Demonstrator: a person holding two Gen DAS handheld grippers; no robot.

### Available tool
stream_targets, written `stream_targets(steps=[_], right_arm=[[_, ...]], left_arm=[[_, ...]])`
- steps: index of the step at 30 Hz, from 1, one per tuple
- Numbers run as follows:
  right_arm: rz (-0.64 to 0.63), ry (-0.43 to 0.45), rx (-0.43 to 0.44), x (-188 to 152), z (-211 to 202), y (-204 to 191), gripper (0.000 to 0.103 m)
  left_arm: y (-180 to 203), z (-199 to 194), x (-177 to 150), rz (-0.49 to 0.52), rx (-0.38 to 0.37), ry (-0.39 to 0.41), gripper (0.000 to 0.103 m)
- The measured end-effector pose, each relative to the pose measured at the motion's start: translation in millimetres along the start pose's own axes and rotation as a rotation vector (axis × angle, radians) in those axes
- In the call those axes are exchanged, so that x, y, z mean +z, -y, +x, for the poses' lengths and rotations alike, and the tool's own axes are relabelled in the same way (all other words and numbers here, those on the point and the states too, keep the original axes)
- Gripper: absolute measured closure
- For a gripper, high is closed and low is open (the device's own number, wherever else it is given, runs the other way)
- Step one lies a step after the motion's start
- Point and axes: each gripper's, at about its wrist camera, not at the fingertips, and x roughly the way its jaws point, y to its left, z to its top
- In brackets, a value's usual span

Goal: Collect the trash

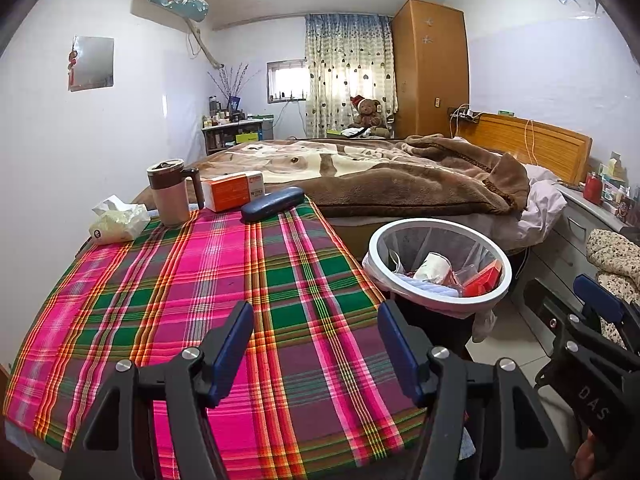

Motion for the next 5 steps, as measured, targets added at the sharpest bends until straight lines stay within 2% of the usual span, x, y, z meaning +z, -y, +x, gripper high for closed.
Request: stream_targets(steps=[5], right_arm=[[0.0, -0.001, 0.0, -0.7, 0.4, -0.5, 0.03]], left_arm=[[0.0, -0.1, 0.0, 0.0, 0.002, 0.001, 0.039]])
